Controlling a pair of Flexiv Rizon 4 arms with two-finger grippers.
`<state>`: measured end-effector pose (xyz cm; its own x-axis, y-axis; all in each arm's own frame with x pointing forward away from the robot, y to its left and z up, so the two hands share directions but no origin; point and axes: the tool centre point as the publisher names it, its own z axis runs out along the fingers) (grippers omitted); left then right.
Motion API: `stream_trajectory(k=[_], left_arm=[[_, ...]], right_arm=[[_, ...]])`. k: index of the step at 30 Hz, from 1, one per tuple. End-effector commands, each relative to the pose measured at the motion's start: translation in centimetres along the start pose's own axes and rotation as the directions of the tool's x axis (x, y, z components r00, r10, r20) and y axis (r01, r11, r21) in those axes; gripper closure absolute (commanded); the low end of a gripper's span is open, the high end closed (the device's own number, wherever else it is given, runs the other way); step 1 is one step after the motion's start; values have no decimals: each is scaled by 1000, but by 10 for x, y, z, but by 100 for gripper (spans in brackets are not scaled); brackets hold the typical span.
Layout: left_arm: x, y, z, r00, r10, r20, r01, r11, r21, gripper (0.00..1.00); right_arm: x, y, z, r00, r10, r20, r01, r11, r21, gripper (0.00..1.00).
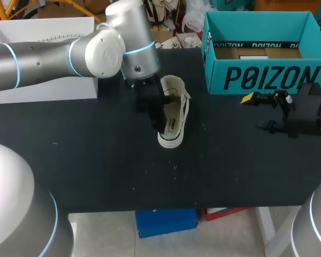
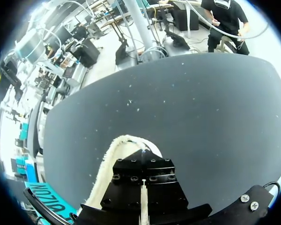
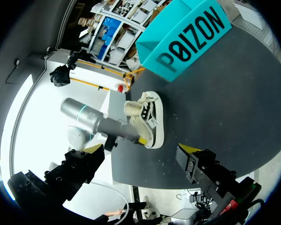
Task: Take the shoe out of the shoebox, open the shoe tongue, remove and reinsert the insole, then place the shoe into the shoebox
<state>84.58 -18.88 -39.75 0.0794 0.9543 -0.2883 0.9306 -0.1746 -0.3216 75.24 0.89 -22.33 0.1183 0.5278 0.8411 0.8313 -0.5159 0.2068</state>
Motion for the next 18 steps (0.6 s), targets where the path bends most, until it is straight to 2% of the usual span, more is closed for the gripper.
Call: stream_trajectory(k=[1,5,9,15,18], left_arm=[[-9,15,5,999,5,-51,-4,1000,25,100],[-14,19,9,997,17,-81,-15,1000,21,100],[-18,21,11,992,39,-120,-41,999,-18,100],[-20,18,22,992,46,-115,-57,994,-96,100],[-18,15,28,994,39,-100,-48,994,-93,100]], right_arm=[[1,0,1,1000,1,2,-1,1000,-2,0],[1,0,1,1000,1,2,-1,1000,-2,0],[1,0,1,1000,1,2,-1,1000,-2,0],[1,0,1,1000,1,2,-1,1000,-2,0],[1,0,1,1000,1,2,-1,1000,-2,0]])
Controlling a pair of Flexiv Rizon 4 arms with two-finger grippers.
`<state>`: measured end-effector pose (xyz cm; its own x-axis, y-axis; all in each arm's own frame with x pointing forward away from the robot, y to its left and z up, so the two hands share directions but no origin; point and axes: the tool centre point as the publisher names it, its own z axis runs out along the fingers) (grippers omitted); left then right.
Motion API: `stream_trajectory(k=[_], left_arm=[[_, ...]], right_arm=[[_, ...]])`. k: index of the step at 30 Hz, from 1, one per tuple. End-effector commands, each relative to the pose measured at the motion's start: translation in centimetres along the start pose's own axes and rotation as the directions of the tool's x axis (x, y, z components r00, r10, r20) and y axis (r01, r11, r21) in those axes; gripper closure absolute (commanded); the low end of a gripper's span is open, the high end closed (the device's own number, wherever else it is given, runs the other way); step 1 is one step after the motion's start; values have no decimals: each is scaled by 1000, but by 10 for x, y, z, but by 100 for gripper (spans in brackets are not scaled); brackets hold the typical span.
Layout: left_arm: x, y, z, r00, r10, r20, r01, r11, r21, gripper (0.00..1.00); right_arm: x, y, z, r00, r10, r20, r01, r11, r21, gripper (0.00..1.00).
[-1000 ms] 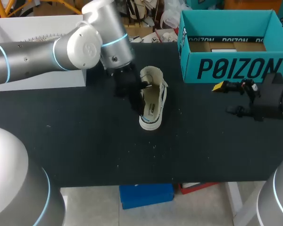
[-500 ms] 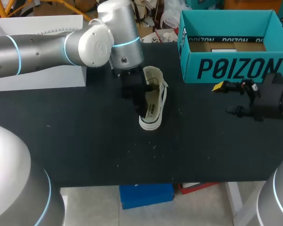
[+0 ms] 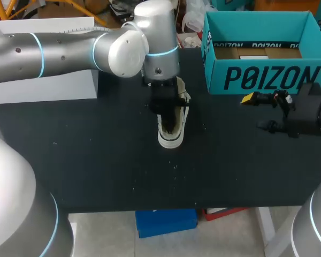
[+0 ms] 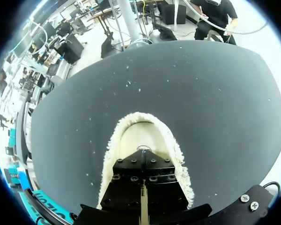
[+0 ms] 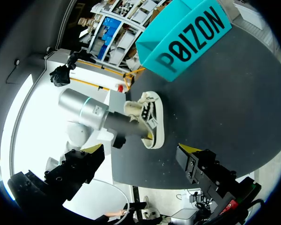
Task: Take the shoe out of the shoebox, open the shoe tongue, remove and reinsert the insole, then place the shoe into the shoebox
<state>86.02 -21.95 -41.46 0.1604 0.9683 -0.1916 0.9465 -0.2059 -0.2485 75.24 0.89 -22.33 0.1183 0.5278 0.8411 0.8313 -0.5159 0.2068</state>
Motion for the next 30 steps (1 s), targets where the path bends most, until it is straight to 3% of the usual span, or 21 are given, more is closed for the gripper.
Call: stream_trajectory(k=[1,7,14,23,30], left_arm=[[4,-11,10,1000,-10,28,11,1000,-25,100],[8,-20,-13,991,-32,126,32,999,1,100],[25,-21,-70,932,-105,346,112,994,1,100],[49,-3,-137,818,-155,554,211,977,-39,100],[72,34,-165,763,-194,616,315,944,-94,100]], right_arm=[[1,0,1,1000,1,2,-1,1000,-2,0],[1,0,1,1000,1,2,-1,1000,-2,0],[1,0,1,1000,1,2,-1,1000,-2,0],[1,0,1,1000,1,2,-1,1000,-2,0],[1,0,1,1000,1,2,-1,1000,-2,0]])
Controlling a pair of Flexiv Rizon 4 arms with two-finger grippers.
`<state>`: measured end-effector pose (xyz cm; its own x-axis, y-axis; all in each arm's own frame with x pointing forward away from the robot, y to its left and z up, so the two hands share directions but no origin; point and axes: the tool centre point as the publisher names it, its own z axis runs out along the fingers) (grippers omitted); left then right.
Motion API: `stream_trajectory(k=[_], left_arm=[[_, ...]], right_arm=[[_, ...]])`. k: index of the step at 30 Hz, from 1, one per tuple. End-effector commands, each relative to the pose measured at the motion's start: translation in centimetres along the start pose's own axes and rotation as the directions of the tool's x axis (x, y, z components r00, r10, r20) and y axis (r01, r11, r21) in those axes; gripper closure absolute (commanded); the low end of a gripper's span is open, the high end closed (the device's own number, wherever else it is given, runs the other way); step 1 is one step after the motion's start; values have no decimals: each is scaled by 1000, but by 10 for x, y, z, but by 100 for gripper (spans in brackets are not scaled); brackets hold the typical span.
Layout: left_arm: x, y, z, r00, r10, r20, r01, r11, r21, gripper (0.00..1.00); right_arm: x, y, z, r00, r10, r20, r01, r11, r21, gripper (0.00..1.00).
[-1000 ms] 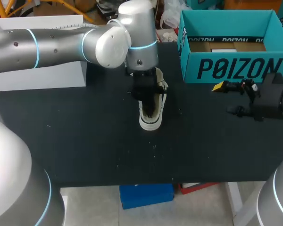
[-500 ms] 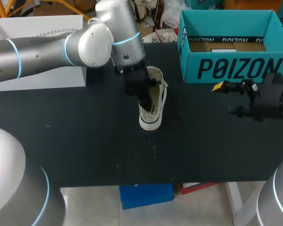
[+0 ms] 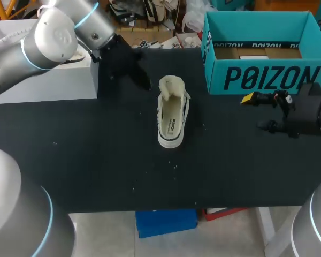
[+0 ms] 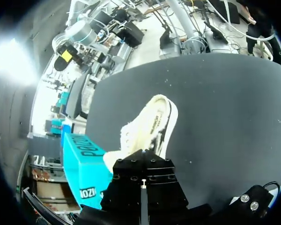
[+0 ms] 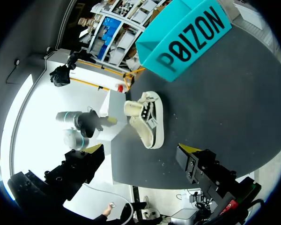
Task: Take the shoe out of the shoebox, open the shoe tongue, remove and reinsert the insole, then place the shoe into the shoebox
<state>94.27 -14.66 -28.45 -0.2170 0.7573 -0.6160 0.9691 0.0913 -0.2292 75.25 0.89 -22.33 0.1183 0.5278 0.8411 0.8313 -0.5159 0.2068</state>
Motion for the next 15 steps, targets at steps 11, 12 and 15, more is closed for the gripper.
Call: stream_trajectory(k=[11,12,15], left_arm=[[-10,69,-3,996,-47,80,53,996,-74,100],[-12,73,0,996,-45,71,50,996,-73,100],[-19,82,11,997,-42,63,46,997,-57,100]], right_arm=[[1,0,1,1000,1,2,-1,1000,-2,0],[1,0,1,1000,1,2,-1,1000,-2,0],[1,0,1,1000,1,2,-1,1000,-2,0]])
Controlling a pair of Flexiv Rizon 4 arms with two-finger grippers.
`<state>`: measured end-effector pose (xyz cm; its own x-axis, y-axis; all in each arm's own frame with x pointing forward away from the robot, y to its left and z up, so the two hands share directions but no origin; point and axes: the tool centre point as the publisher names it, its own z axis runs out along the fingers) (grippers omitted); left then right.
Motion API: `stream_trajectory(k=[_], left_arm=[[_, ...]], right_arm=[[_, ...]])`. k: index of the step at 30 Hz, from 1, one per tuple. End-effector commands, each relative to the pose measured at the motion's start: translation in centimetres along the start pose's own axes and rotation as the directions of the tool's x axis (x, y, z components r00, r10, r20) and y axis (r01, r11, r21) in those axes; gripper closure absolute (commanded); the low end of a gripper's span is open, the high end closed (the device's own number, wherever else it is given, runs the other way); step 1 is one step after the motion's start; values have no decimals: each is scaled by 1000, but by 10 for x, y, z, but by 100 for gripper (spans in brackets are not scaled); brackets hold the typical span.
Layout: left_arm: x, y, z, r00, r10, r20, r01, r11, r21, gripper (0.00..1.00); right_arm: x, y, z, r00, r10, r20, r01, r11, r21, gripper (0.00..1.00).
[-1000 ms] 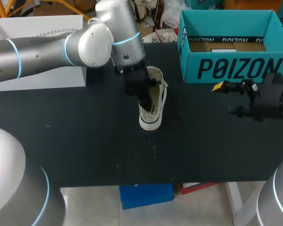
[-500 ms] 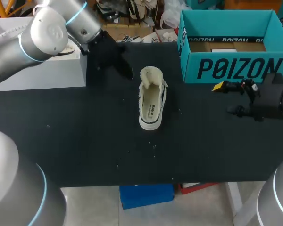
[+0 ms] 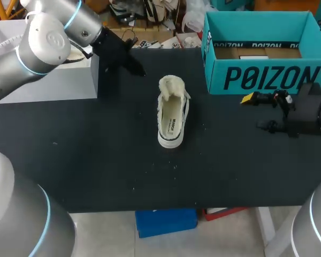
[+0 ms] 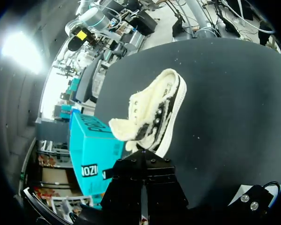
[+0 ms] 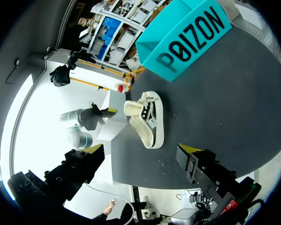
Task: Take the shoe out of the shoebox, open the shoe tongue, remove and reinsert the insole, then place the shoe into the shoebox
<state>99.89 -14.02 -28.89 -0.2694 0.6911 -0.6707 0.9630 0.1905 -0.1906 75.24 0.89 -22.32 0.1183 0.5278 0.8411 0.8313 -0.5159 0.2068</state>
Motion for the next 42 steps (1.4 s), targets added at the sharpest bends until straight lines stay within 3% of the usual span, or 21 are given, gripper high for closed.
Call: stream_trajectory(k=[1,11,23,26,31,33,37,42], left_arm=[[-16,25,27,1000,8,-30,-7,999,44,100],[-15,6,65,998,34,-51,-27,991,135,100],[3,-52,88,994,79,-69,-59,968,244,100],[15,-62,84,992,87,-94,-59,962,268,100],[24,-59,52,989,87,-119,-58,971,230,100],[19,-58,35,987,100,-124,-73,977,203,100],[6,-51,20,984,124,-125,-102,979,175,100],[-18,-38,29,978,164,-128,-146,979,140,100]], right_arm=[[1,0,1,1000,1,2,-1,1000,-2,0],[1,0,1,1000,1,2,-1,1000,-2,0],[1,0,1,1000,1,2,-1,1000,-2,0],[1,0,1,1000,1,2,-1,1000,-2,0],[1,0,1,1000,1,2,-1,1000,-2,0],[1,0,1,1000,1,2,-1,1000,-2,0],[1,0,1,1000,1,2,-1,1000,-2,0],[1,0,1,1000,1,2,-1,1000,-2,0]])
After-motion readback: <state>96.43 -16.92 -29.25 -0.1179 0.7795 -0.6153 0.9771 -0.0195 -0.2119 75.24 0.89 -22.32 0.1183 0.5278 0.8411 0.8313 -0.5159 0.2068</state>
